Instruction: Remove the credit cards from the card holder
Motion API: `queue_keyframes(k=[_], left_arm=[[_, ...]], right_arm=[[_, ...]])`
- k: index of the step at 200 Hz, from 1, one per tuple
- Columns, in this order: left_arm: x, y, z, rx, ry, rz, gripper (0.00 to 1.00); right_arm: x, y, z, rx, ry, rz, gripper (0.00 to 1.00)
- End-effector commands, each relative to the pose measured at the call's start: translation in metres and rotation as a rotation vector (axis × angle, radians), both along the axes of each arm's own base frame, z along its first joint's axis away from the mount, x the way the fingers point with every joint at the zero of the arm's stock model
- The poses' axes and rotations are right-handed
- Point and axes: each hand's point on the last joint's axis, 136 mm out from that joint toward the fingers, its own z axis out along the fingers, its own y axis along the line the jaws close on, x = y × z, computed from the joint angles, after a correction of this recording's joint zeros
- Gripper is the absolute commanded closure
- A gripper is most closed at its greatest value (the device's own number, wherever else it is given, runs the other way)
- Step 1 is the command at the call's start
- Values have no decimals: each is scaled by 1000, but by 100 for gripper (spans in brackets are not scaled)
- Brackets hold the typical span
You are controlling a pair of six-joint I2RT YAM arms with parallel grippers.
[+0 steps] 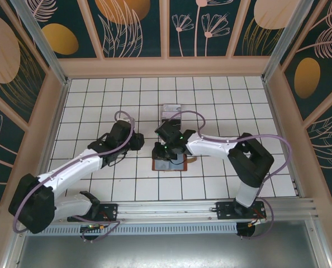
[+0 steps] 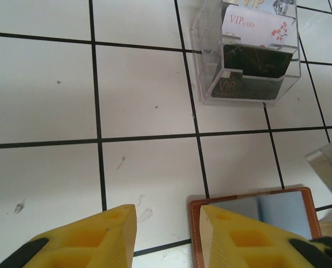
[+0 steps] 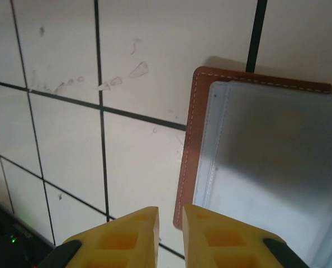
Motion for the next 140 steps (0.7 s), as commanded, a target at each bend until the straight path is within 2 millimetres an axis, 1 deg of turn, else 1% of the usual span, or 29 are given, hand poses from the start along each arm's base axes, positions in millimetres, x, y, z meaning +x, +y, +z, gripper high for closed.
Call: queue_keyframes(k=[1, 38, 79, 105, 140], left_arm=[[2, 3, 8, -33, -39, 26, 63], [-1, 3, 6, -31, -36, 17, 63], [-1, 0, 5, -43, -29, 3, 63], [-2, 0, 6, -42, -31, -1, 63], [-2, 1, 7, -33, -33, -2, 63]], right_arm=[[6, 5, -4, -23, 3, -42, 79], [4, 7, -15, -42, 26, -42, 77], [1, 3, -26, -73, 44, -45, 76], [-1, -5, -36, -124, 54, -55, 75], [-2, -17, -40, -204, 44, -68, 73]])
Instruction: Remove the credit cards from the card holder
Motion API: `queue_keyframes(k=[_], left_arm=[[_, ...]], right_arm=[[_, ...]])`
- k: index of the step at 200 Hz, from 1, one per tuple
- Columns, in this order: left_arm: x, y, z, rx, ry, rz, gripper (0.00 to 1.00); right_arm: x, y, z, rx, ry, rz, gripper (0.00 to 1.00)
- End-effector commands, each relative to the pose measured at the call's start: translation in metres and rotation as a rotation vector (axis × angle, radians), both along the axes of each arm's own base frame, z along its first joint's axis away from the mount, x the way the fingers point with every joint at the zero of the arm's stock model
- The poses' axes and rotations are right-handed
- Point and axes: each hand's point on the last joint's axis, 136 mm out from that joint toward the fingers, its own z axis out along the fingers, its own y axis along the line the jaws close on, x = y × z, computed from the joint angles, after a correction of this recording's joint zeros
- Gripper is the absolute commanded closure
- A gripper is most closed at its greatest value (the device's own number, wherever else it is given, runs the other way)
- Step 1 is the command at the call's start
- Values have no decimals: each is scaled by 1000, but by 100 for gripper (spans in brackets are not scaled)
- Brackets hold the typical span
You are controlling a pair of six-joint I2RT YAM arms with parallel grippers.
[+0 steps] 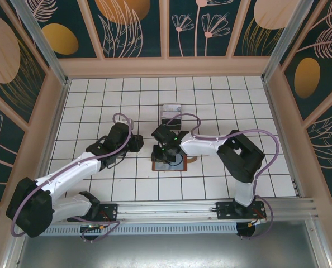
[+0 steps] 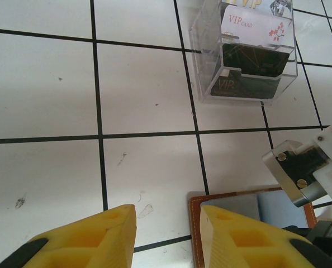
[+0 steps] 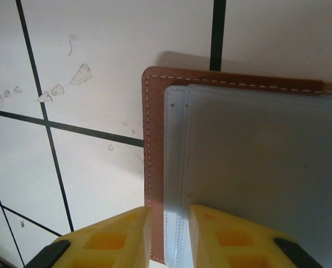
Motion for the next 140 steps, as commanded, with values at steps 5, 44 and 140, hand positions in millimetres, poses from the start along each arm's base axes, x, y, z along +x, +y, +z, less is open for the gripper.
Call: queue_keyframes(k=[5, 44, 140], left_arm=[[1, -1, 7, -17, -21, -3, 63], [3, -1, 8, -8, -25, -4, 63], [6, -4, 9, 16, -17, -24, 63]], right_arm=[[-2, -17, -11, -122, -1, -28, 73], [-3, -29, -12, -192, -13, -33, 70], [4, -50, 4, -366, -83, -49, 63]])
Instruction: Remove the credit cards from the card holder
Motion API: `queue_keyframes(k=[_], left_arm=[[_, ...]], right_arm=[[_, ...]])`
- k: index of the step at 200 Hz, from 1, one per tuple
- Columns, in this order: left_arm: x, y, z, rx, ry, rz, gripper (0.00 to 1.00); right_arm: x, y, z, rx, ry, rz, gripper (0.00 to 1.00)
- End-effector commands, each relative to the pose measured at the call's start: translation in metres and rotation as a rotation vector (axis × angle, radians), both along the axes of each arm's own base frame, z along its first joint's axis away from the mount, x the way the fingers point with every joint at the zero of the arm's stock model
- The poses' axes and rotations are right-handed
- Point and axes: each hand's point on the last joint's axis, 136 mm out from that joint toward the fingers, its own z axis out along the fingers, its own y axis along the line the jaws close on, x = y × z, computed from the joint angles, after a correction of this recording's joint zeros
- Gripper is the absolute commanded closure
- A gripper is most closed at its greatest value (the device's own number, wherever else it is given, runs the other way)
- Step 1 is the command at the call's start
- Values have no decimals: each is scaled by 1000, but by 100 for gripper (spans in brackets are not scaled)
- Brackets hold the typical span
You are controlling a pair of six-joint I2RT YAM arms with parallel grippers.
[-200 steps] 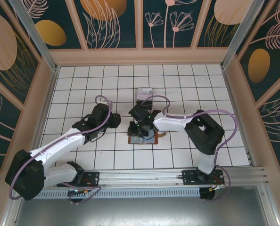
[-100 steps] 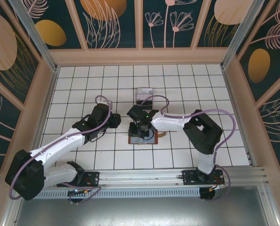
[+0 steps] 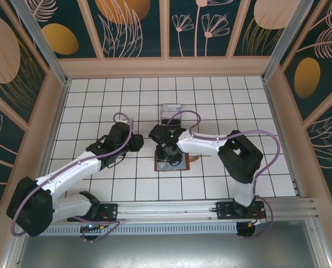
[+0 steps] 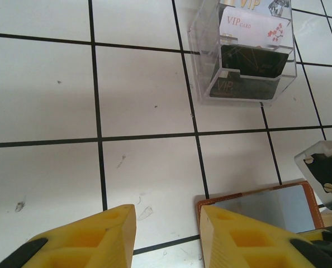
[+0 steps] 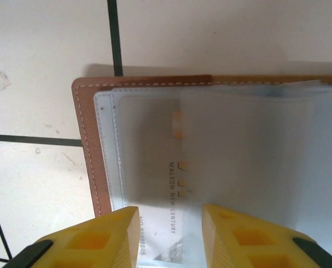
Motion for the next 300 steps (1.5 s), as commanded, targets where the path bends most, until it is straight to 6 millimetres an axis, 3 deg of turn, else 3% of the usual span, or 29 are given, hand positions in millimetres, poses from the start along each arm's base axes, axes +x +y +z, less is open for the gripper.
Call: queue_keyframes(k=[1, 90, 167, 224, 300], left_arm=[[4, -2, 8, 8, -14, -16, 63], [7, -5, 10, 8, -20, -24, 63], [11, -11, 15, -6, -19, -38, 63], [12, -15, 15, -16, -10, -44, 62], [14, -20, 18, -38, -1, -44, 63]], right_arm=[[2, -16, 0, -124, -32, -11, 62], [3, -38, 2, -314, -70, 11, 53], [7, -61, 17, -390, -118, -23, 40], [8, -81, 21, -370, -124, -66, 39], [7, -104, 9, -239, -88, -109, 39]])
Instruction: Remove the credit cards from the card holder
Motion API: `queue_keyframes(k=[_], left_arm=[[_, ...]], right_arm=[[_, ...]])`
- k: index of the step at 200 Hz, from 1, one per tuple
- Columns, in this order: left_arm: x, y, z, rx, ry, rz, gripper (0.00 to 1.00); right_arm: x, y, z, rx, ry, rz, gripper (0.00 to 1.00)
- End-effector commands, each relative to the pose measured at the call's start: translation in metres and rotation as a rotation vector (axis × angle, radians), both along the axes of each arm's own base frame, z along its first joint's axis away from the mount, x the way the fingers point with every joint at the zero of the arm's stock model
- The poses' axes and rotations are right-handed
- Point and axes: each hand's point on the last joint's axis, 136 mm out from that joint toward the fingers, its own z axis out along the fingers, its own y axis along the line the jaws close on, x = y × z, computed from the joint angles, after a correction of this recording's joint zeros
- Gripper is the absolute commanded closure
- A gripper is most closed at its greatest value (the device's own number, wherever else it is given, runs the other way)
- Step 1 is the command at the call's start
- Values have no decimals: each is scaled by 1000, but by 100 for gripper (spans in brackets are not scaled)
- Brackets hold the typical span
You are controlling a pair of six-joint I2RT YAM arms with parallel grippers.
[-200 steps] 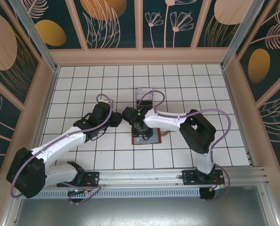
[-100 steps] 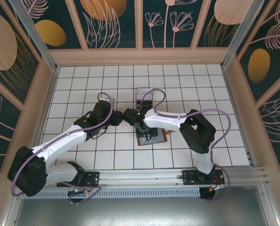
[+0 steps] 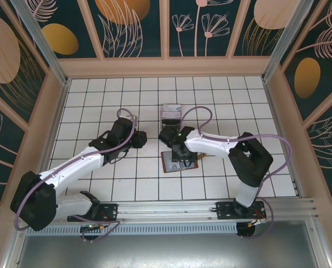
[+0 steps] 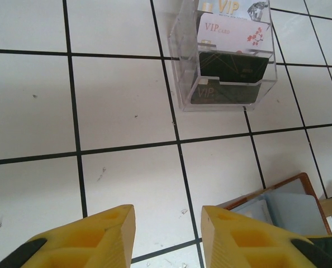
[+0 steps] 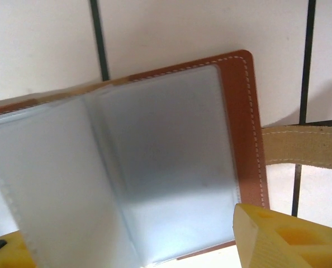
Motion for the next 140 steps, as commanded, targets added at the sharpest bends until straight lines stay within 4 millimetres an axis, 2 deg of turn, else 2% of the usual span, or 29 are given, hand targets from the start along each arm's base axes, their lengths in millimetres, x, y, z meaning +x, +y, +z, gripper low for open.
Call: queue_keyframes(k=[1, 49, 83, 140], left_arm=[[5, -4, 10, -22, -7, -1, 63], [4, -12, 9, -45, 22, -21, 63], [-5, -23, -6, -65, 103, -75, 64], [-10, -33, -21, -86, 173, -107, 65]], right_arm=[[3, -6, 3, 66, -17, -18, 39], [0, -19, -8, 151, 5, -7, 36], [0, -25, -17, 182, 16, 2, 32], [-3, -31, -25, 224, 18, 12, 37]])
